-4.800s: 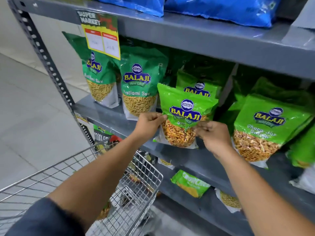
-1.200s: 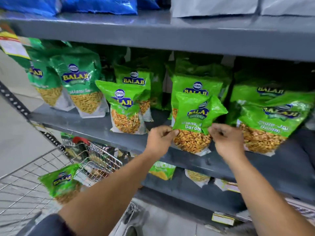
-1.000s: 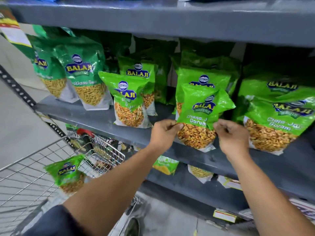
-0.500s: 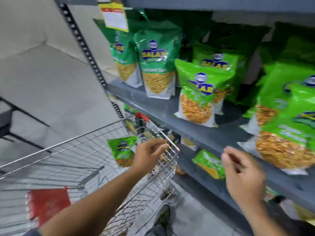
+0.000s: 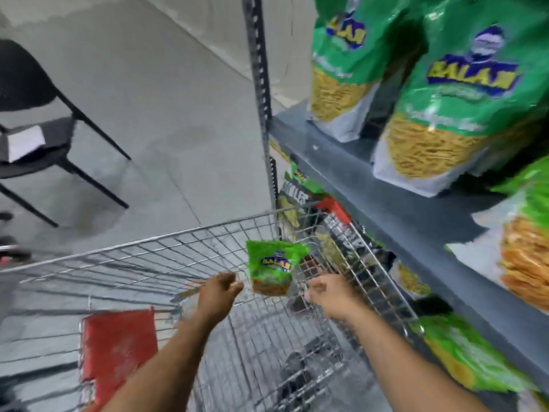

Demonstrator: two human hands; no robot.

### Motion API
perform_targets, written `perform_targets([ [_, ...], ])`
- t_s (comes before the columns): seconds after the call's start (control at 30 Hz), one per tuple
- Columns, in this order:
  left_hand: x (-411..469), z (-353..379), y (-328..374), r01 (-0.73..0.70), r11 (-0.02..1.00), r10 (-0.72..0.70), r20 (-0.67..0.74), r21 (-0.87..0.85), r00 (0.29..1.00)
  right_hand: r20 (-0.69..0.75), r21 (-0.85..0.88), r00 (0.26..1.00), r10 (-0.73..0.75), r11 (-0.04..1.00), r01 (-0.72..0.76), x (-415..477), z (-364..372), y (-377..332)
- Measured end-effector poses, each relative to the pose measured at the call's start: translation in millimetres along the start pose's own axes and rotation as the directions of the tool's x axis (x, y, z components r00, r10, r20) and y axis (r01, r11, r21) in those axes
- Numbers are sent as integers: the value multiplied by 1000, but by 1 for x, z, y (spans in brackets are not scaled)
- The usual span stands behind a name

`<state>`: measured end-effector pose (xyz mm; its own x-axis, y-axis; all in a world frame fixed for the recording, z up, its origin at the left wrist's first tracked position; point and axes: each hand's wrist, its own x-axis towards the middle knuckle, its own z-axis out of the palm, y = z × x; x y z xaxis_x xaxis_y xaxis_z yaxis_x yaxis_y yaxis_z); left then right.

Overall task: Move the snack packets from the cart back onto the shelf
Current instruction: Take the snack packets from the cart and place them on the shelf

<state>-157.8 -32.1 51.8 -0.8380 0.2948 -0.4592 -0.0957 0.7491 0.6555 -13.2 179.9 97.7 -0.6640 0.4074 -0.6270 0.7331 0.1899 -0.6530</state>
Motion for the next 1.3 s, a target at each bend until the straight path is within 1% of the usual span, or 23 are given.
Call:
perform_targets([
  [0.1,18,9,6,10,1000,-11,50,8,999,2,11,996,89,996,-89,34,18,-5],
  [0.17,29,16,16,22,994,-7,133,-110,991,5,4,995,102,995,-102,50,28,-8],
  [0.23,40,21,20,39,985,-11,172,-165,985,-18,-34,994,107,994,-108,60,35,-10],
  [0.27,44,23,21,36,988,-9,173,-152,985,-29,-54,994,106,993,-107,65,37,-9],
  [0.3,49,26,20,15,989,10,168,-147,986,-39,-73,994,107,991,-109,69,40,-9],
  [0.33,51,27,21,5,994,14,170,-106,985,-42,-72,993,109,991,-112,72,41,-9],
  [0.4,54,29,19,-34,999,39,128,-34,991,-40,-44,993,114,992,-115,75,45,-11],
  [0.43,54,29,16,-37,998,41,99,-50,994,-44,-41,993,110,993,-111,76,47,-15],
  [0.47,56,34,17,-30,998,35,107,-49,994,-62,-20,990,127,991,-129,76,48,-14],
  [0.53,55,37,16,-23,999,26,66,-44,997,-87,-36,987,135,990,-138,74,51,-20],
  [0.63,52,42,15,-53,996,54,9,-69,999,-134,-34,981,139,989,-145,70,52,-15],
  [0.73,40,40,17,-96,990,96,-3,-102,995,-140,8,979,145,989,-145,49,42,-15],
  [0.83,22,37,30,-121,979,121,-11,-163,993,-181,-2,981,75,997,-77,15,21,-17],
  [0.87,17,36,36,-139,976,139,-11,-167,990,-203,30,977,63,998,-58,6,14,-17],
  [0.97,-26,30,65,-236,942,245,11,-238,969,-253,156,968,5,987,36,-41,-12,-11],
  [1.03,-49,24,85,-320,908,335,8,-269,942,-301,204,952,-46,973,111,-66,-27,-9],
  [1.1,-74,18,107,-398,875,416,7,-274,909,-385,251,920,-71,951,179,-91,-42,-6],
  [1.2,-119,13,146,-488,807,515,-10,-334,857,-513,347,849,-126,874,339,-139,-66,-3],
  [1.3,-175,17,187,-628,718,647,-45,-299,761,-632,386,761,-149,790,476,-196,-94,10],
])
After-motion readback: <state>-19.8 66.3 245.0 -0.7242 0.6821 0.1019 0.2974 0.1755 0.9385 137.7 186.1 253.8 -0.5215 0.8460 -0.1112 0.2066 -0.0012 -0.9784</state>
